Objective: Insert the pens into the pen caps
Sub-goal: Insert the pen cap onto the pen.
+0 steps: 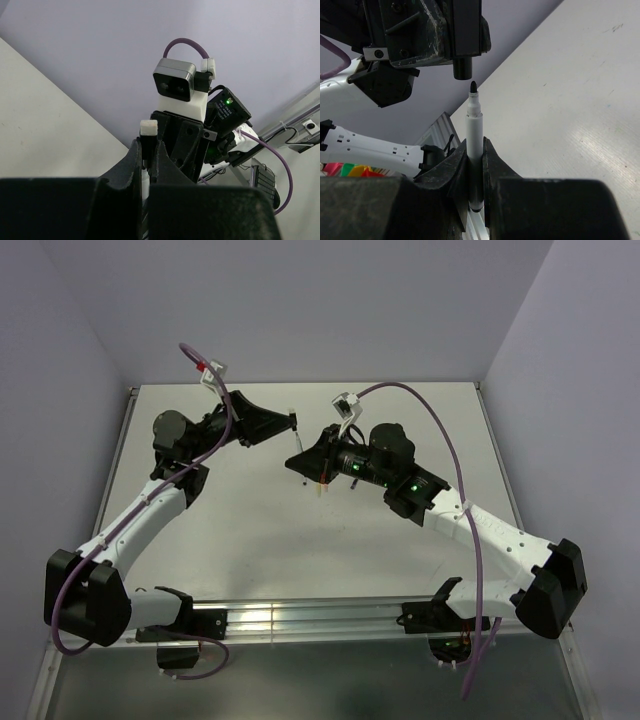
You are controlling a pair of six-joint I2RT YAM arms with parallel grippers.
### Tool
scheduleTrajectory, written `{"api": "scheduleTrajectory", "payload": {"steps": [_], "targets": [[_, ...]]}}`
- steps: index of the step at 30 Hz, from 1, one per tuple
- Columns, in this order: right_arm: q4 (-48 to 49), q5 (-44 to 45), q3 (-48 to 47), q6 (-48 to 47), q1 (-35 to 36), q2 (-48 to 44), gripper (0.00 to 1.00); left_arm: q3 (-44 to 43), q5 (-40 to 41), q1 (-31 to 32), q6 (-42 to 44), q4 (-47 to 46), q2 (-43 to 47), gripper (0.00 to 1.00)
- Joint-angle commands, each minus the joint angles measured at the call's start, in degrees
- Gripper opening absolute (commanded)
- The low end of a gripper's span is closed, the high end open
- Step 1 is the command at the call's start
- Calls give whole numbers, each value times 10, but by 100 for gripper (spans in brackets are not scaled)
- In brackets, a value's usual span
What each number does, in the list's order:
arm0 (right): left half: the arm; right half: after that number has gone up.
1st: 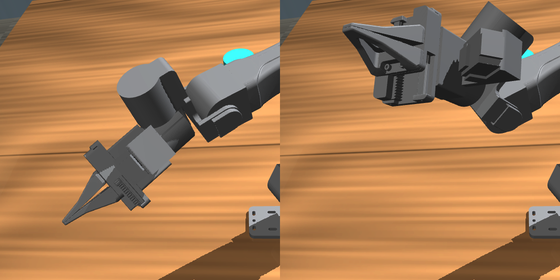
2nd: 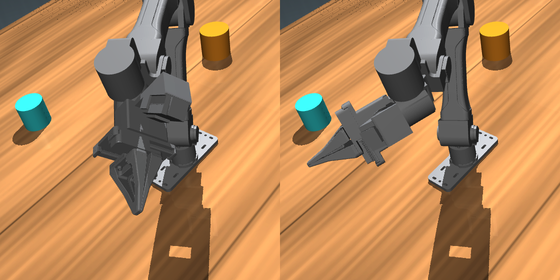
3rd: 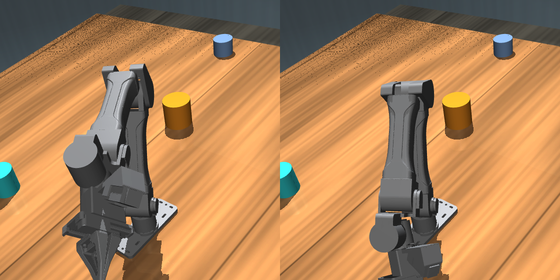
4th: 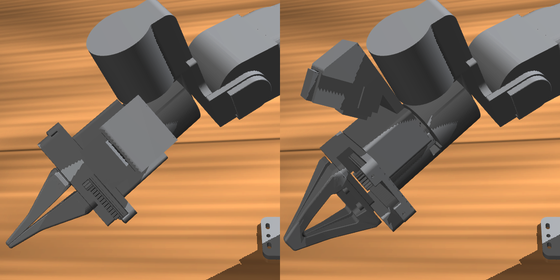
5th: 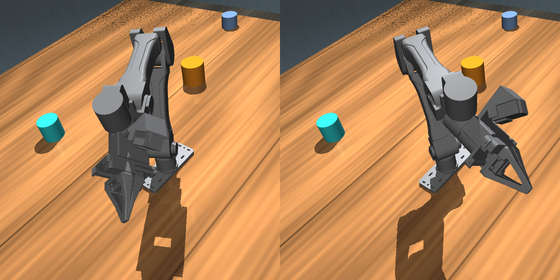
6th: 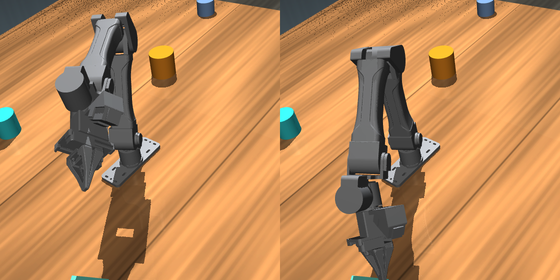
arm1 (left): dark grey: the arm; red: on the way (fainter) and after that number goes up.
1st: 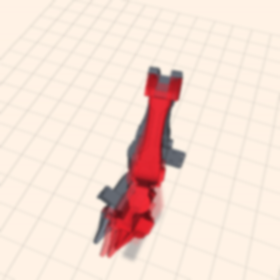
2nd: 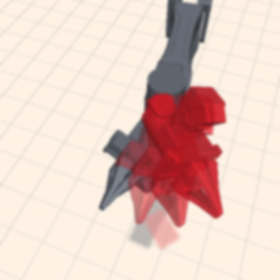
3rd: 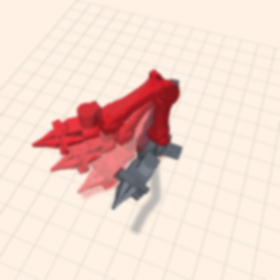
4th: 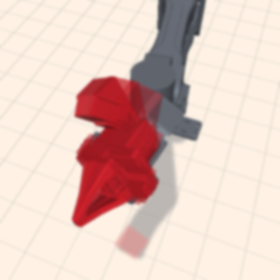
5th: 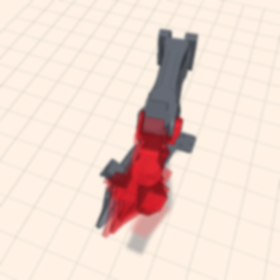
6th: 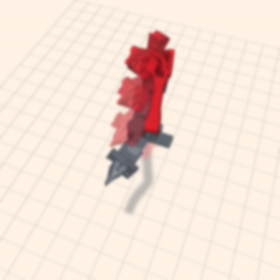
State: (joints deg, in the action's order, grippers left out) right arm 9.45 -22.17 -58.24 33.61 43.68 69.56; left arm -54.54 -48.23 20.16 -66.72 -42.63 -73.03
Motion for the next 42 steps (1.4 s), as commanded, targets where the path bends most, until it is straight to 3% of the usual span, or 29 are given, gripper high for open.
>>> {"api": "scheduleTrajectory", "payload": {"steps": [1,24,36,42], "targets": [[21,9,-18,-8,4,-19,0,-4,-14,5,4,-31,-5,0],[3,50,-21,-25,2,-38,0,-8,-22,35,21,-18,-6,0],[28,97,7,-41,-4,-80,0,-14,24,111,88,61,25,0],[34,102,15,-60,-4,-94,0,-52,50,159,170,183,44,0]]}}
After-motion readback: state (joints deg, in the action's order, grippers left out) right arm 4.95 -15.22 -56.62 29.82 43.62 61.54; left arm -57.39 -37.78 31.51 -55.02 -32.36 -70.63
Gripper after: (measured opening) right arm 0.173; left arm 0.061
